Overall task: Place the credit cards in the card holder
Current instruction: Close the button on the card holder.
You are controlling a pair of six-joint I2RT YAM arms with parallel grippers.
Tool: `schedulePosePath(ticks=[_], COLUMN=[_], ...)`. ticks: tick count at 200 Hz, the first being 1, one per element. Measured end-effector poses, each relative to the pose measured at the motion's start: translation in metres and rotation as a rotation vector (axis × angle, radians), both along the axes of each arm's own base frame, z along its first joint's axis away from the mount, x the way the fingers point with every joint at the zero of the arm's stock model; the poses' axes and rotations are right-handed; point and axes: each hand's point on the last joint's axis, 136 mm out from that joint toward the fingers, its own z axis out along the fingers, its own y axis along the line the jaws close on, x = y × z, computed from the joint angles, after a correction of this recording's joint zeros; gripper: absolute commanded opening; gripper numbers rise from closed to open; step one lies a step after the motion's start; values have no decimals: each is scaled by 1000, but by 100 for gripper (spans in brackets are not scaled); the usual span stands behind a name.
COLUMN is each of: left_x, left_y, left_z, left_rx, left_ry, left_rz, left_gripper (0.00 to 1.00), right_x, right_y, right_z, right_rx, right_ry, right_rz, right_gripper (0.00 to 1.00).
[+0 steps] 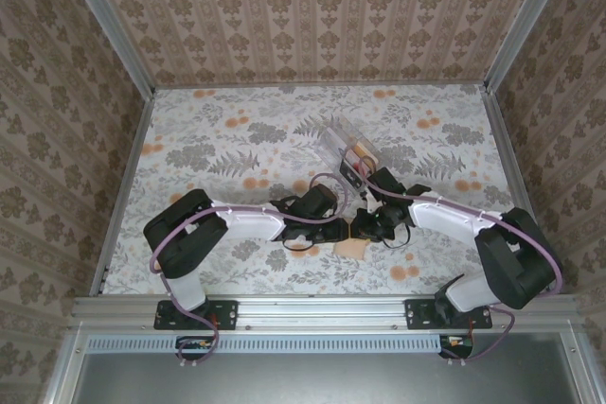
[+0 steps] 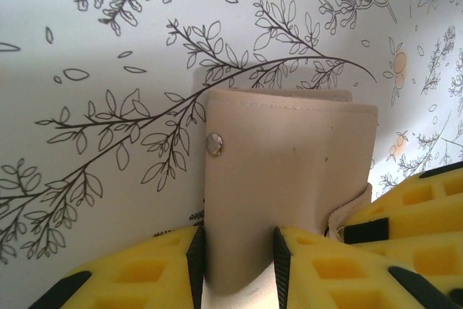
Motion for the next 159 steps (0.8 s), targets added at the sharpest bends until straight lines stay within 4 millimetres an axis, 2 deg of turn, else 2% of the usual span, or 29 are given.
schedulePosePath(ticks=[34,58,97,140,159], left_x=[-1,0,-1,-1,-1], left_y=[0,0,0,0,1], left_z=[0,0,-1,-1,-1], left_rx=[1,1,2,2,1], left_ry=[1,0,0,0,2], left_rz=[2,3,3,3,6], left_gripper=[32,32,32,32,32], right_x=[7,10,5,0,3], right_y=[3,0,-7,-9,-7], right_z=[32,42,24,-8,-11], right_rx=[64,85,63,33,35], right_ry=[-100,-142,-99,-30,-24], right_rz=[-29,-59,-95,-99,-99], right_gripper=[33,22,10,9,8])
